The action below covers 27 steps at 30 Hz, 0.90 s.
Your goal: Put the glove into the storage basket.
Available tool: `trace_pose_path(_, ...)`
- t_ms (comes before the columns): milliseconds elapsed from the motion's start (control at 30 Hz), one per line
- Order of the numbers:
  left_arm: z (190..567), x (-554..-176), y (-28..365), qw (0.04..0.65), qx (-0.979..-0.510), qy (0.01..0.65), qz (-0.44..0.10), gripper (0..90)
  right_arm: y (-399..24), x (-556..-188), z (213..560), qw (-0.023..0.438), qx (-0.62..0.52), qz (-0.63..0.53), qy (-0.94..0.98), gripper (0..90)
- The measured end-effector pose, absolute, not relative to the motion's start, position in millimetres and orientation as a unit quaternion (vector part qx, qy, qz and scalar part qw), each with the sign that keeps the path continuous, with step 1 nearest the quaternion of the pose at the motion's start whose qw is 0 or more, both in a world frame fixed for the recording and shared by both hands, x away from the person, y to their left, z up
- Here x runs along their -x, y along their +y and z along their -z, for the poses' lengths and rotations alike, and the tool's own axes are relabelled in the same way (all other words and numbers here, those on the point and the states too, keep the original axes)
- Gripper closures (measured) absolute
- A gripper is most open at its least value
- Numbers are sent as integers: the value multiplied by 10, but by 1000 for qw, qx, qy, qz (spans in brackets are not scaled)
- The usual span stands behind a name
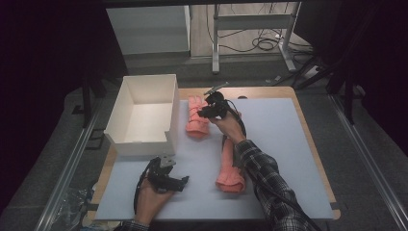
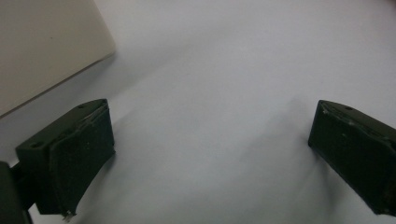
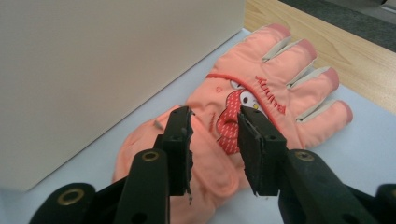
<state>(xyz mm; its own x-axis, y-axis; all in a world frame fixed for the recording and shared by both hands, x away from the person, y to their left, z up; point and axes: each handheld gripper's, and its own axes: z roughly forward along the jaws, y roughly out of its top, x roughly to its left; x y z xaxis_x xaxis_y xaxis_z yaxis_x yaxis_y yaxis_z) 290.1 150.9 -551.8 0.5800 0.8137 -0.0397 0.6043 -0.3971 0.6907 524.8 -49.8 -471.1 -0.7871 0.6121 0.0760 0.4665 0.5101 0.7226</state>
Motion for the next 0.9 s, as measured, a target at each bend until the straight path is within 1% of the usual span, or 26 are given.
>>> trace_pose_path(267,5518,-2900,1509,340,-821,432,-154,2,-337,-5409,4846,103,-315,-366,869,562)
trace_pose_path(433,5518,-2900,1509,340,-821,431,-154,3,-266,-5479,4937,111,-318,-349,874,566)
trace_pose_path(500,5518,-2899,1508,340,-821,431,-154,3,-239,-5506,4986,114,-318,-335,879,605)
trace_pose_path(533,5518,-2899,1508,340,-821,431,-154,3,-239,-5506,4986,114,-318,-335,879,605)
trace_pose_path(567,5518,-2899,1508,340,-821,431,-155,3,-226,-5511,5010,116,-320,-330,881,624)
trace_pose_path(633,5517,-2898,1508,340,-821,431,-154,3,-206,-5520,5053,114,-325,-325,880,701)
trace_pose_path(667,5517,-2898,1508,340,-821,431,-154,4,-206,-5520,5053,114,-325,-325,880,701)
trace_pose_path(700,5517,-2898,1508,340,-821,431,-154,4,-205,-5522,5056,115,-330,-323,880,739)
trace_pose_path(733,5517,-2898,1508,340,-821,431,-154,4,-206,-5516,5046,117,-333,-318,880,809)
trace_pose_path(767,5517,-2898,1508,340,-821,431,-154,4,-202,-5508,5035,119,-334,-313,881,839)
trace_pose_path(800,5517,-2898,1508,340,-821,431,-154,4,-197,-5500,5025,122,-334,-310,882,860)
trace_pose_path(900,5517,-2898,1508,340,-821,431,-154,4,-196,-5474,5008,130,-335,-309,881,882)
